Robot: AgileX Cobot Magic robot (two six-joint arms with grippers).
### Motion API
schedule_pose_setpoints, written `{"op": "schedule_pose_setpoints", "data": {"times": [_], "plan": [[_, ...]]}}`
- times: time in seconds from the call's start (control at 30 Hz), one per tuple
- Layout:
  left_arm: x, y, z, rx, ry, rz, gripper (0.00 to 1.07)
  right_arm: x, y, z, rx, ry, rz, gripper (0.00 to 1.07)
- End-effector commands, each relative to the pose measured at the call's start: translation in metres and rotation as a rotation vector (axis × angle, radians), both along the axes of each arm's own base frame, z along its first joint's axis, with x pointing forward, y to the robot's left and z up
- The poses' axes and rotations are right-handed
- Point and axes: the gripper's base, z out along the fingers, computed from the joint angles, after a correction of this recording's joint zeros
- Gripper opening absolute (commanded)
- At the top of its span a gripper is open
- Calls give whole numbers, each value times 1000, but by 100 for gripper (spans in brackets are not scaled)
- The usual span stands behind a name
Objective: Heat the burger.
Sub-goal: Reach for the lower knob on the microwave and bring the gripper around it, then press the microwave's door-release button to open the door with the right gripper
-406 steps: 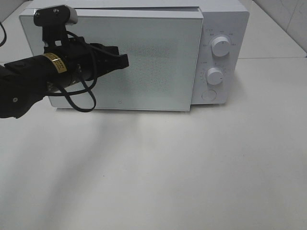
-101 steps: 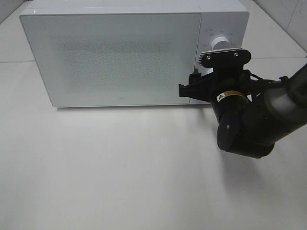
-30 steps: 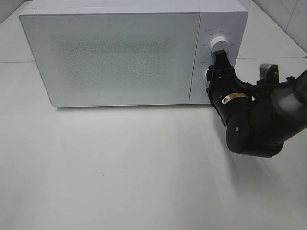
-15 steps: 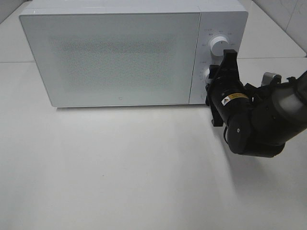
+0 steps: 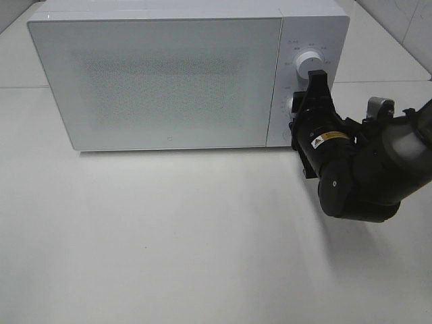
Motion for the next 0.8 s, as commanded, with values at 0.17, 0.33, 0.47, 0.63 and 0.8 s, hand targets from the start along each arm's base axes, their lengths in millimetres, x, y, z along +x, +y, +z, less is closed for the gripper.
{"op": "schedule_pose_setpoints", "data": {"times": [0.17, 0.33, 0.47, 0.63, 0.8], "plan": [[-2, 0, 0, 2, -12, 2, 100, 3, 13, 32, -18, -295, 78, 40], [-2, 0, 0, 2, -12, 2, 100, 4, 11, 32, -38, -294, 60, 47], [-2, 0, 0, 2, -12, 2, 100, 4, 9, 32, -44, -290, 40, 57], [-2, 0, 0, 2, -12, 2, 100, 4, 6, 31, -60, -284, 5, 70], [-2, 0, 0, 2, -12, 2, 100, -1, 4, 32, -88, -276, 21, 74]]}}
